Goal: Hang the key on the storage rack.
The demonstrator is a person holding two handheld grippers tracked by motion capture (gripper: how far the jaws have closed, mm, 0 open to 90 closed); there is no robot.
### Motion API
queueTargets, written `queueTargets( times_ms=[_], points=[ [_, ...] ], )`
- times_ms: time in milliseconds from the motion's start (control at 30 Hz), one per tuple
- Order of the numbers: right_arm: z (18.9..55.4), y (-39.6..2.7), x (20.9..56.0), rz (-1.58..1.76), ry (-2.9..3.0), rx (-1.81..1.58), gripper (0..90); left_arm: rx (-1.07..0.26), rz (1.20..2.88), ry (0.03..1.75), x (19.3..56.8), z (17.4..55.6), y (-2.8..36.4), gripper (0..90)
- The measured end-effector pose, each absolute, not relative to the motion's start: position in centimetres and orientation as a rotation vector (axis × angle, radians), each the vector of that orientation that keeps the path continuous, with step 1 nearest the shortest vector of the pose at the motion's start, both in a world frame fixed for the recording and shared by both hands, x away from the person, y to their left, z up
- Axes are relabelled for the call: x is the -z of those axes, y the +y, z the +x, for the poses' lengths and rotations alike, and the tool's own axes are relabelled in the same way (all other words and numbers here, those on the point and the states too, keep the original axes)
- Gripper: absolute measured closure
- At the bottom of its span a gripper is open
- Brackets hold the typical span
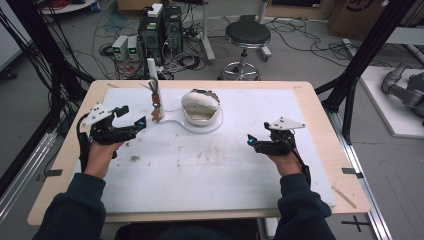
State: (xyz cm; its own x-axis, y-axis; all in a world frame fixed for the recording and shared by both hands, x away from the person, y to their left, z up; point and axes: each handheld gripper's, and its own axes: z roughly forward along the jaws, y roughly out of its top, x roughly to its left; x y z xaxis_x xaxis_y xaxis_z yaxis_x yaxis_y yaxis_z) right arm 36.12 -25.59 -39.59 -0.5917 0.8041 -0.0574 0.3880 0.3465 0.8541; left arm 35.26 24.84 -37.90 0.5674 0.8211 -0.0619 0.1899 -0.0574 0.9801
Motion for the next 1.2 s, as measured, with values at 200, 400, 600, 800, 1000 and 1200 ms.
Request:
queueTargets(
  times_ms=[200, 400, 600, 800, 1000, 1200],
  points=[
    [36.3, -26.0, 39.7, 1.049, 2.162, -1.147, 21.3, -0.630, 1.578, 0.907, 39.8, 33.9, 25.0, 17.9],
    [36.2, -26.8, 39.9, 1.048, 2.164, -1.128, 21.3, -0.616, 1.594, 0.916, 40.5, 33.0, 24.6, 17.9],
    [35.8, -28.2, 40.0, 1.075, 2.132, -1.147, 21.3, -0.600, 1.600, 0.932, 41.0, 33.0, 24.2, 17.9],
    [35.5, -28.8, 39.9, 1.099, 2.113, -1.143, 21.3, -0.603, 1.583, 0.935, 41.1, 33.1, 24.2, 17.9],
    [35.2, -28.8, 39.9, 1.093, 2.106, -1.137, 21.2, -0.598, 1.585, 0.937, 41.2, 33.1, 24.4, 17.9],
    [34.9, -28.8, 39.8, 1.098, 2.103, -1.148, 21.3, -0.598, 1.578, 0.945, 41.2, 33.0, 24.9, 17.9]
  ],
)
